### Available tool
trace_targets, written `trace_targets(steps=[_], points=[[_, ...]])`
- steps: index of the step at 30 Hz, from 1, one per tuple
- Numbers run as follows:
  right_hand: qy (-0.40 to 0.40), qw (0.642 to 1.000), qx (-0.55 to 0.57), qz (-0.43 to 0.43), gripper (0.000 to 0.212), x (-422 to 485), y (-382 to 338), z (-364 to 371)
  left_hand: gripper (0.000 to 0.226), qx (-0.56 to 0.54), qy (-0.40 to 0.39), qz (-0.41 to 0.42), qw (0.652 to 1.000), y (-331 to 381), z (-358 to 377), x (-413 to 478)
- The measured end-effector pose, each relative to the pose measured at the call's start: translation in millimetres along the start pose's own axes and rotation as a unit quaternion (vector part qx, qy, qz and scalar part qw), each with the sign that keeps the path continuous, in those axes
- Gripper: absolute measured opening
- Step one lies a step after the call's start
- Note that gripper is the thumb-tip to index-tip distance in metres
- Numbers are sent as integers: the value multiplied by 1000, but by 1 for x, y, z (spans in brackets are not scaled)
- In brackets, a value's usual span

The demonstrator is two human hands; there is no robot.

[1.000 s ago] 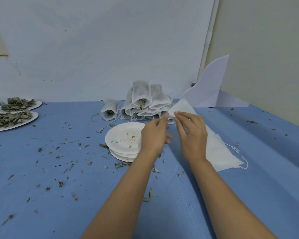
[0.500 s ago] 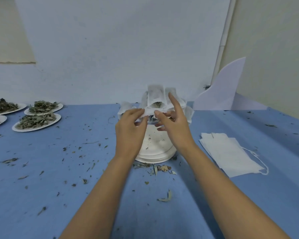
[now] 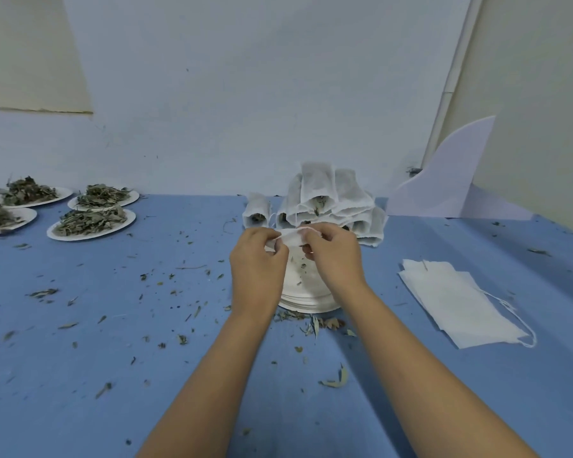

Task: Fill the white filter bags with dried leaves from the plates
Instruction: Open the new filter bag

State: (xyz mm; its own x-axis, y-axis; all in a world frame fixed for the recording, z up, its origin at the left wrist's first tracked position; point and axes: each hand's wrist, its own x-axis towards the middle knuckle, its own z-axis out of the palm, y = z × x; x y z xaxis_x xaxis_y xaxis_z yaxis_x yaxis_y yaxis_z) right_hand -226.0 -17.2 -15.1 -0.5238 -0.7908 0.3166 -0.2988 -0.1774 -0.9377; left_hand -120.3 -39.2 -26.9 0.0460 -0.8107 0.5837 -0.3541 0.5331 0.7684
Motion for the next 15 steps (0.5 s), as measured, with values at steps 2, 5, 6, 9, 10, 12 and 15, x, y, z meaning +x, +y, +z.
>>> trace_targets(steps=[2,5,6,9,10,12,15], points=[[21,998,-49,-24,16,1,-1,5,18,13,7,-13,1000,-2,-1,1],[51,986,-137,-76,30,4,0,9,20,26,22,-61,998,-12,-5,7],[64,983,-151,-81,31,5,0,10,18,26,26,-80,996,-15,-7,10],[76,980,-168,-75,15,10,3,18,13,-39,32,-158,986,-18,-11,17],[67,981,-169,-67,11,12,5,21,11,-98,34,-201,974,-18,-11,20],[51,983,-169,-50,12,14,8,25,4,-267,5,-311,912,-14,-14,26],[43,992,-118,-5,9,19,6,27,8,-456,-86,-403,788,-8,-22,32]])
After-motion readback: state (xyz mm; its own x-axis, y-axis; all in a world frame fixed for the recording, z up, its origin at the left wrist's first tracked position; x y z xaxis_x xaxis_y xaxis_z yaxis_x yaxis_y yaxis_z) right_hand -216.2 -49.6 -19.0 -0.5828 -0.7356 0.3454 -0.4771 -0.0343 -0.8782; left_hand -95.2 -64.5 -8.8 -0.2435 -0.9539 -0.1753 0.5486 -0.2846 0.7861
